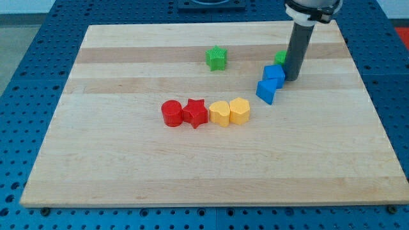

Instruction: Slide the blue triangle along with the blue cube and green circle up a bit

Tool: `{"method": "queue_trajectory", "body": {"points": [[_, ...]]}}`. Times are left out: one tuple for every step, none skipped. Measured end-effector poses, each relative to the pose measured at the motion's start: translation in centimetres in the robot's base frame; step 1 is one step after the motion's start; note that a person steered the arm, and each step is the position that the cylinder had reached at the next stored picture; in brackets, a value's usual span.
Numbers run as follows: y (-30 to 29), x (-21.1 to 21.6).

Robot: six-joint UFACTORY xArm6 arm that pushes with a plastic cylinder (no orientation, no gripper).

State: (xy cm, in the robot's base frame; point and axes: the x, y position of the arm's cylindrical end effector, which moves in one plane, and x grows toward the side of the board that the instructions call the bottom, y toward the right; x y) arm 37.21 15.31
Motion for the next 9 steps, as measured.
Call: {"method": "queue_trajectory", "body": {"points": [[0.5,0.1],[1.5,2.1],[1.5,5.6],[0.4,8.6],[-2.0,9.7],[-3.6,9.7],[-4.1,9.7],[-4.2,9.3],[-4.2,8.4]]}}
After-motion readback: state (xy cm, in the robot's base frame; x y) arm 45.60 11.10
